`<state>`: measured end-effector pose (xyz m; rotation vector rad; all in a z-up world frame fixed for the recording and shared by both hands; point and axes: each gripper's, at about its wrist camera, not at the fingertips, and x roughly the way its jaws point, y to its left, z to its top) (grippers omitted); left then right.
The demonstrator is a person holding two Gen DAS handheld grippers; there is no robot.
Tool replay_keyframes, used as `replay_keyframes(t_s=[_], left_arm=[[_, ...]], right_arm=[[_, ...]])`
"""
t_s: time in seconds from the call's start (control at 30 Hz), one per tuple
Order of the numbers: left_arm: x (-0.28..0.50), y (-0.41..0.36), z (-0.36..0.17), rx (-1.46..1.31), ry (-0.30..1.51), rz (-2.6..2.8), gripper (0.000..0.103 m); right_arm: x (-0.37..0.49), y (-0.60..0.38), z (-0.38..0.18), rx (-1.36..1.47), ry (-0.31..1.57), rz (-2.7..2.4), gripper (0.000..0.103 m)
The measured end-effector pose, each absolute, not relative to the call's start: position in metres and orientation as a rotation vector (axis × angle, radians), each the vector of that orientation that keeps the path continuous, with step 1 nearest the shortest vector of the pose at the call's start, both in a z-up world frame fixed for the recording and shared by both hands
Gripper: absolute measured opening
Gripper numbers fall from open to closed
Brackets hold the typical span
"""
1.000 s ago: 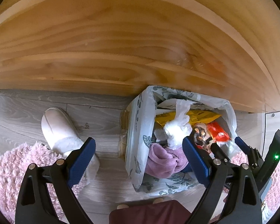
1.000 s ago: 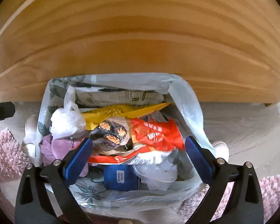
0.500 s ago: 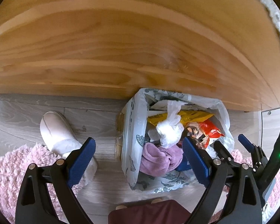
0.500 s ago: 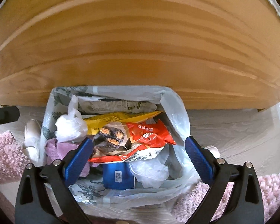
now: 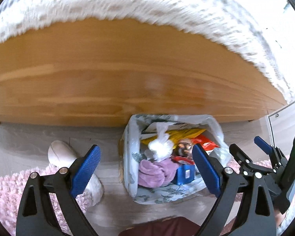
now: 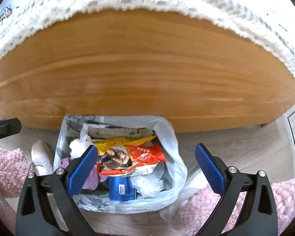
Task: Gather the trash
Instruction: 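Raise both open tools from the trash bag back toward the bed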
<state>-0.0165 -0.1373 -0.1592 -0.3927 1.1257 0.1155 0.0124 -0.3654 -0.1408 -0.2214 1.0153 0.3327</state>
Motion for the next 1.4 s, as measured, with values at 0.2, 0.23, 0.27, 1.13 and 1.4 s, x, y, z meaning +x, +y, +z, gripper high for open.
replay_keyframes(t_s=[0.2,0.23,0.27,1.13,1.4], left_arm=[[-0.023,-0.147,-0.128,-0.371,1.043,0.044,0.091],[-0.024,-0.147,-0.123,-0.37,1.029,0.035,0.091],[-0.026,-0.148,-0.118,-0.366,1.016,0.03,0.091],[-0.009,-0.157,-0.011,-0.292,0.73,-0.039,0.095],[0.017,-0.155,0.013,-0.272,0.667,-0.041,0.095]], right_arm=[[0.007,-0.377,-0.112,-0.175,0.941,0.357,0.095],[0.006,-0.379,-0.108,-0.17,0.932,0.358,0.095],[0.006,-0.381,-0.102,-0.163,0.921,0.361,0.095],[0.022,-0.394,0.013,-0.095,0.632,0.392,0.095],[0.048,-0.399,0.035,-0.09,0.548,0.373,0.095]])
